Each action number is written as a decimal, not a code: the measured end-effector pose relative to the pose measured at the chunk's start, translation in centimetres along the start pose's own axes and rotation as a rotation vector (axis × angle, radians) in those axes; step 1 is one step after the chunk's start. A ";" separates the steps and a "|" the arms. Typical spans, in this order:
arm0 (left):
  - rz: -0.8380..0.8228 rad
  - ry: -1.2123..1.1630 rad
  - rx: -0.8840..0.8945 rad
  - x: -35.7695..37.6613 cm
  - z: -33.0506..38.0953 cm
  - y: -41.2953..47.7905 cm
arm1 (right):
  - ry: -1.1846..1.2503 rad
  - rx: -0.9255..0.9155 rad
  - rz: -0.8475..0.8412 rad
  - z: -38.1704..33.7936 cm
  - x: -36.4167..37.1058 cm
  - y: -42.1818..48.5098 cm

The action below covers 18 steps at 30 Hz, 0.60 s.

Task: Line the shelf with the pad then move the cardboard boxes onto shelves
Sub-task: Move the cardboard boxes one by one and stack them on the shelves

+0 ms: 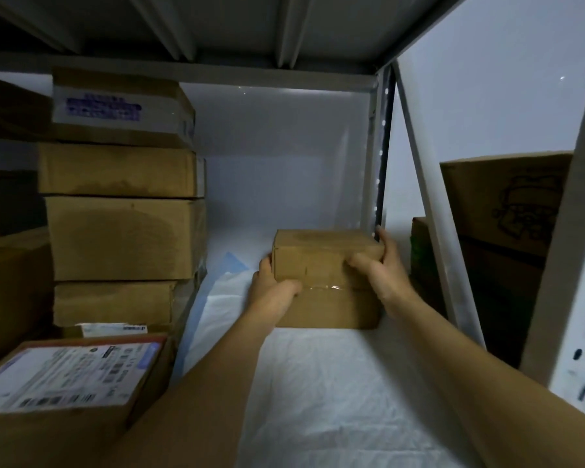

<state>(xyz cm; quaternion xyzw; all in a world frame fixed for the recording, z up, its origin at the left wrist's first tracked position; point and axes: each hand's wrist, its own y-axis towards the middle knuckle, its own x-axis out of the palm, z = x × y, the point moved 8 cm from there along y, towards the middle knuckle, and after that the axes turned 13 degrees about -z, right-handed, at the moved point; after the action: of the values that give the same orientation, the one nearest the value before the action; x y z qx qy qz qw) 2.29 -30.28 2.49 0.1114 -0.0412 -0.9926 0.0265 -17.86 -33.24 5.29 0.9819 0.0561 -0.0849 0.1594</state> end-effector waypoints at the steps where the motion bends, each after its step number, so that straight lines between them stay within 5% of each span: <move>1: 0.022 0.026 0.008 -0.4 0.0 -0.1 | -0.060 -0.026 -0.011 -0.4 0.1 -0.1; 9: 0.148 0.344 -0.012 -0.9 0.1 0.1 | -0.474 -0.011 0.037 -1.1 0.1 0.4; 14: 0.111 0.316 -0.096 -1.6 0.4 -0.1 | -0.561 0.039 0.080 -2.6 0.5 0.5; 18: 0.290 0.308 0.078 -4.9 4.9 -2.2 | -0.512 -0.130 0.200 -8.1 1.2 0.0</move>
<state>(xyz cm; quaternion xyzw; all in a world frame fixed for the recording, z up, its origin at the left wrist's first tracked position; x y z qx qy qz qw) 5.89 -27.45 8.11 0.2554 -0.0907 -0.9473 0.1707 -15.48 -30.56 12.62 0.9170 -0.0777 -0.3102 0.2385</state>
